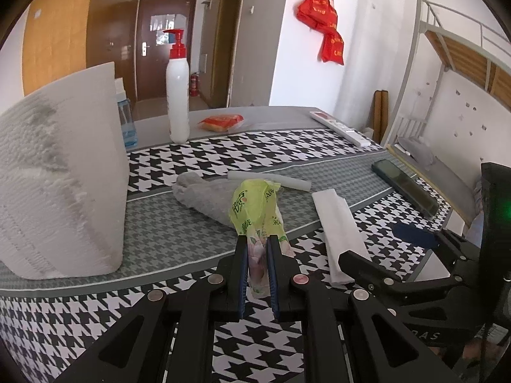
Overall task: Organize soft objects
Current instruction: 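Reach the right tool to the folded white tissue and grasp it, then lift the packet and white tissue and carry both over the foam box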
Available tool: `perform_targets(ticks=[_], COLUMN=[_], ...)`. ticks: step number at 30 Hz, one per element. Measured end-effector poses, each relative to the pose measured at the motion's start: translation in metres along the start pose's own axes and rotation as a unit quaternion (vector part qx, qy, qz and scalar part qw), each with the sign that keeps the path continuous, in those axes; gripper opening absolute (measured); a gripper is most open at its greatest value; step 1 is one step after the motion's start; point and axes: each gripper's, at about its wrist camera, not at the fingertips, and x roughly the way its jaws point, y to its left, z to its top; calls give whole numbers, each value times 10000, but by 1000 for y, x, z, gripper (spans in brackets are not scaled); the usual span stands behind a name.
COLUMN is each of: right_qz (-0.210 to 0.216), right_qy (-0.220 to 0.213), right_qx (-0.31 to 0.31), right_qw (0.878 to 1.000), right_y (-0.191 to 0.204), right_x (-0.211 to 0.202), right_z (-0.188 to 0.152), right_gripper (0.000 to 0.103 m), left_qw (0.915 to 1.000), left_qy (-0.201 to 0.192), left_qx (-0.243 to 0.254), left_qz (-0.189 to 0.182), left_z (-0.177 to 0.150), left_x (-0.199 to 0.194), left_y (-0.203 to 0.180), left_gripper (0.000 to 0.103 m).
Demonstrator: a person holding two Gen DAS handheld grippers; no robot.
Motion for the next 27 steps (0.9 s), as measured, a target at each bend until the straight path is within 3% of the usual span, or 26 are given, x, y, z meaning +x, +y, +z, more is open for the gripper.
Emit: perform_targets(ticks=[2, 8, 17, 20, 23, 27], right_qz=[-23, -30, -54, -57, -56, -86], right_qy=[53, 272, 403, 402, 416, 401], right_qx=[-7, -27, -17, -30, -19, -67], right_qw=[10000, 9996, 9992, 9992, 9991, 9991], right_y=[2, 4, 7, 8, 10, 12], right_x=[3, 10, 16, 16, 17, 19], right_z=[0, -1, -2, -1, 0, 0], right_gripper=[97, 78, 63, 51, 33, 19], left_qw=[10000, 10000, 9999, 9999, 9999, 9999], left_qy=[-8, -17, -20, -24, -33, -54], left_qx=[-8, -51, -104, -130, -144, -139], left_qz=[6, 43, 44, 46, 46, 40], left_z=[-1, -2, -4, -5, -4, -4], left_x=[-1, -3, -5, -6, -7, -9], left_y=[2, 8, 15, 17, 19, 20], left_gripper=[12, 12, 12, 12, 12, 12])
